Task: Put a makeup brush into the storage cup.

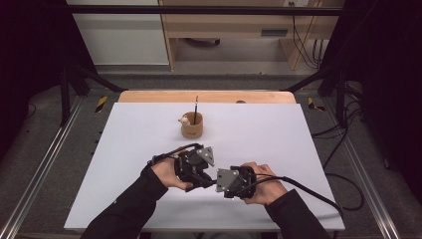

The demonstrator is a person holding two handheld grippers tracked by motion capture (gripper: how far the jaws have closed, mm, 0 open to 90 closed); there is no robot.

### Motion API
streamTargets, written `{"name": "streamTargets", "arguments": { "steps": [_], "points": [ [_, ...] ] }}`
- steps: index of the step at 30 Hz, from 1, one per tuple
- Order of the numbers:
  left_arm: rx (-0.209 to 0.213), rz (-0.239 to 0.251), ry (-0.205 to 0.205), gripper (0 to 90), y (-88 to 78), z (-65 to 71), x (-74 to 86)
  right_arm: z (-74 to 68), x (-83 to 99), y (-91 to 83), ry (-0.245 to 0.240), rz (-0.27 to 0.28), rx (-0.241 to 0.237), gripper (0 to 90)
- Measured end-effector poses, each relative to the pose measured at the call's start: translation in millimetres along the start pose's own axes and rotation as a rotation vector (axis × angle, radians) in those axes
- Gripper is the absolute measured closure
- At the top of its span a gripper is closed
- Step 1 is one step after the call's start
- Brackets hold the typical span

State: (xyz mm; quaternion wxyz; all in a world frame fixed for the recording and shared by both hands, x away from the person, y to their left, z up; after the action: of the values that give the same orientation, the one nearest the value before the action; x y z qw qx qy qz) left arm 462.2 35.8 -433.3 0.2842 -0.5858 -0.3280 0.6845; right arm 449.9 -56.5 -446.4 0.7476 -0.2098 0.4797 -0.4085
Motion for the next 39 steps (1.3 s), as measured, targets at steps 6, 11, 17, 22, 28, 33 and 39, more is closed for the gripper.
{"name": "streamTargets", "arguments": {
  "steps": [6,11,17,22,28,33,39],
  "points": [
    [0.002,-0.005,0.007,77.8,-0.3,0.2,0.6,-1.7,-0.2,-0.2,0.002,0.002,-0.007,73.7],
    [-0.006,0.010,0.000,77.4,-0.5,-1.1,-0.2,-0.2,0.3,-0.9,-0.012,0.001,-0.003,74.0],
    [0.002,0.023,-0.003,76.2,-0.7,-2.2,0.3,-1.3,0.0,-1.4,-0.011,0.007,-0.015,76.0],
    [-0.006,0.024,0.005,75.0,-1.3,-3.6,0.6,-3.2,0.0,-1.0,-0.006,0.005,-0.029,77.8],
    [-0.003,0.039,0.002,73.8,-2.2,-3.2,0.5,-5.1,-0.3,-0.9,-0.004,0.010,-0.046,79.6],
    [-0.021,0.043,0.016,70.3,-3.2,-5.6,0.0,-5.9,-0.3,0.2,0.020,0.013,-0.046,79.7],
    [-0.077,0.088,0.001,56.3,-13.5,-12.1,0.9,-1.4,2.7,-1.1,0.036,0.003,-0.038,79.6]
  ]
}}
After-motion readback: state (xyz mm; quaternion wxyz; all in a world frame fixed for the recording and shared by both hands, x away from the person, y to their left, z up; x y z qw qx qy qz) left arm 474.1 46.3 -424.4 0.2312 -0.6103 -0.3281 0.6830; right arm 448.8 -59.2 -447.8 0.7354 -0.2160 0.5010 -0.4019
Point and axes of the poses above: each handheld gripper's, and its own axes: y roughly forward along the jaws, x roughly out of its underside, z roughly to its right, the point moved 8 cm from there along y, roughly forward along the jaws, and after that the axes turned 9 degrees about z, right-handed, at the moved point
